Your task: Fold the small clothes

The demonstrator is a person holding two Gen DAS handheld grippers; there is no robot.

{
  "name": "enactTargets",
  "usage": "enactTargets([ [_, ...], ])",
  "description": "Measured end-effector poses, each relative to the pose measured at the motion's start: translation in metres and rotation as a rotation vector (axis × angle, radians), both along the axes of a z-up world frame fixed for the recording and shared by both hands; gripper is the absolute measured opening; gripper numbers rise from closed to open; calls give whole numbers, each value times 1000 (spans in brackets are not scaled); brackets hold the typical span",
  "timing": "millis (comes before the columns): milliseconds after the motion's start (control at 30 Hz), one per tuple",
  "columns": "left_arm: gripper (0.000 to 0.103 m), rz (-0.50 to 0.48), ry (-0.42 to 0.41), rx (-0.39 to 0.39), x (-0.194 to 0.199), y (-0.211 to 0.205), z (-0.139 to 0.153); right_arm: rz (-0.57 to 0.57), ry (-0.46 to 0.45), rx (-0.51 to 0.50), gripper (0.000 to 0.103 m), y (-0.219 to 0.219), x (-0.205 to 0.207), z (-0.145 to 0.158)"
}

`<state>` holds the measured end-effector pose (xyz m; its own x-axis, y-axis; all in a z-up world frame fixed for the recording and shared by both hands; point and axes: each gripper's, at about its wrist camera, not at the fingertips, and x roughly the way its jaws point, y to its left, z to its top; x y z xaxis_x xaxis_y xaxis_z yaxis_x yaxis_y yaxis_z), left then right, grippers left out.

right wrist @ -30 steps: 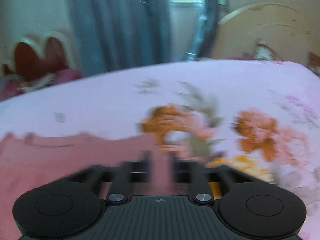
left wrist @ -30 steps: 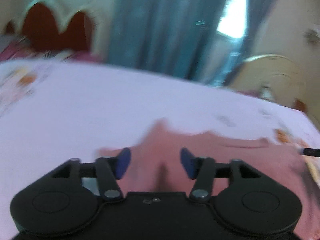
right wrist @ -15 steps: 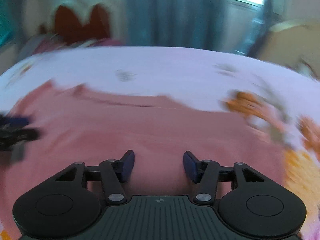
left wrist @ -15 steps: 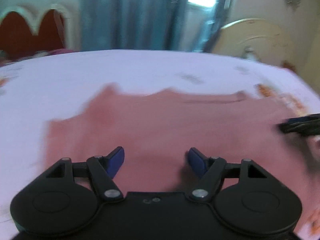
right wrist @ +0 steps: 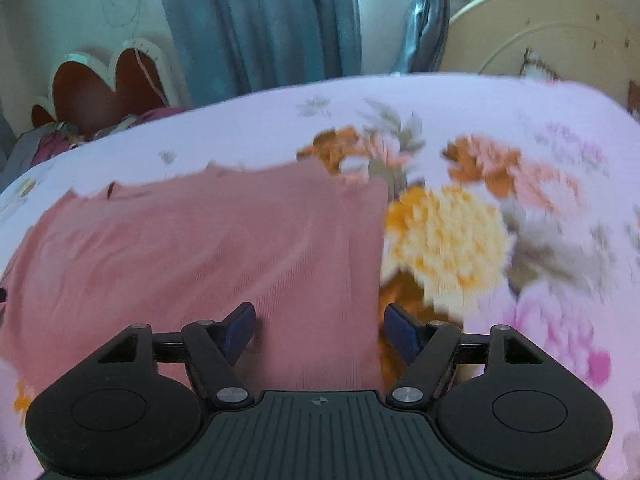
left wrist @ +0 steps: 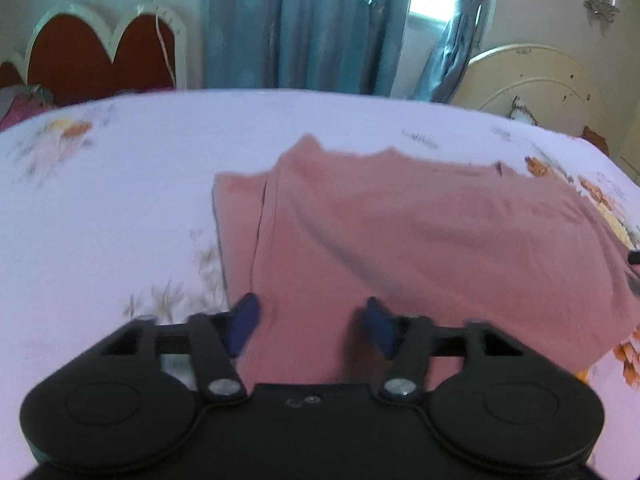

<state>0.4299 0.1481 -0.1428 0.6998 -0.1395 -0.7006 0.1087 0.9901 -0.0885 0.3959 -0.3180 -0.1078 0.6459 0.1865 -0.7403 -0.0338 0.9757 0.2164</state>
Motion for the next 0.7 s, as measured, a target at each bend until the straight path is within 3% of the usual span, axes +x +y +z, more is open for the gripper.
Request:
enactTargets([
  [33,49,4,-1,-12,-3,3,1,10,17,-4,52,1,-3,-2],
  [200,50,-55,33,-46,-13,14,0,12,34,34,50,-7,-28,-3],
  [300,46,-72,36,-39,-19,18,1,36,36,44,26,-13,-39,-2],
  [433,44,-108,38,-53,-20,20,-2,87,49,76,25,-13,-43,-2],
  [467,12,-119,43,-80,-19,22,-2,98,57,63,19,-11,-41,-4],
  [500,5,-124,63,-134,-16,27,-4,112,61,39,5,-8,-39,-5],
  [633,5,-133,13,-319,-27,58,3,117,38,63,5,-17,-43,4],
  [700,5,-118,-1,-372,-34,73,3,116,5,87,4,-27,-51,14],
])
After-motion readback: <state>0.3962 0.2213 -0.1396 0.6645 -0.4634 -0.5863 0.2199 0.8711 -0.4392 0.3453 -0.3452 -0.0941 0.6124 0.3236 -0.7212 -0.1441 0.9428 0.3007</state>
